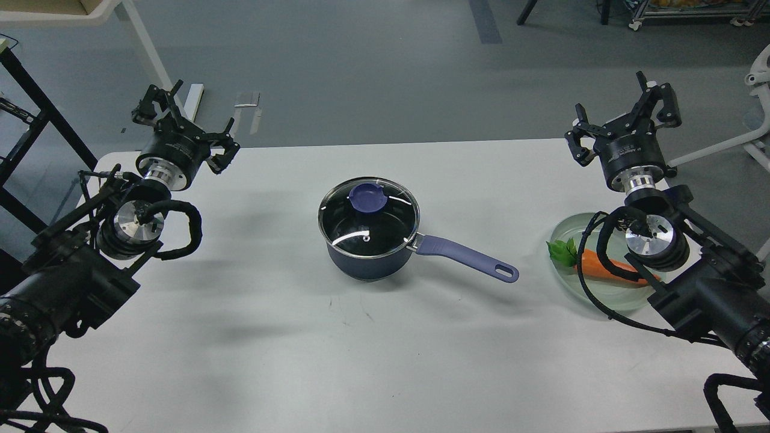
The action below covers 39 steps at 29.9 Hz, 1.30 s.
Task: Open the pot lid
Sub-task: 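Raise the right gripper up and away from the green plate, then reach the right gripper to the lavender pan handle and grasp it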
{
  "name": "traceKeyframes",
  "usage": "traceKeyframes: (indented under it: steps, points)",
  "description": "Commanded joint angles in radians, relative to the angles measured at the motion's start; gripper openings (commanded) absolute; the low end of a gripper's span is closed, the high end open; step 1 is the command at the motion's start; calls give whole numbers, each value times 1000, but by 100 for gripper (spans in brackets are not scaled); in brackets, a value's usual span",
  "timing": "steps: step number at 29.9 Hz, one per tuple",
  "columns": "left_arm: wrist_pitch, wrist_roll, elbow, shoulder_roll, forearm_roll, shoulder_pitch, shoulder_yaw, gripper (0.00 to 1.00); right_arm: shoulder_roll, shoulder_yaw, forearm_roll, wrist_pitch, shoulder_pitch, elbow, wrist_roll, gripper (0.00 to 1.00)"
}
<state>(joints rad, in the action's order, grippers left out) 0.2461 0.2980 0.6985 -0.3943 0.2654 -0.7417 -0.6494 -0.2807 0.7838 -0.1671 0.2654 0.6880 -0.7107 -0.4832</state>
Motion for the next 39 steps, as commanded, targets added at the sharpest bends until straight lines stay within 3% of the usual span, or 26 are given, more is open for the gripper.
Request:
traceKeyframes:
  steps: [1, 9, 16, 22, 30, 39]
  points:
    - [9, 1, -1, -17, -2, 1, -1, 100, 8, 0, 0, 0, -8, -4, -2, 100]
    - [-4, 0, 2, -38, -2, 1, 13, 100, -27, -30, 24, -9, 8, -50, 0, 100]
    - [5, -10, 2, -60, -2, 8, 13, 100, -267, -292, 202, -130, 165, -274, 0, 99]
    - [24, -11, 7, -74, -5, 15, 16, 100, -403, -509, 265, -143, 341, -404, 1, 99]
    - [15, -13, 81, -109, -109, 18, 40, 100, -381, -1018, 599, -153, 747, -457, 1, 99]
    - [7, -11, 101, -150, -110, 16, 40, 100, -252, -1161, 1296, -156, 878, -526, 3, 96]
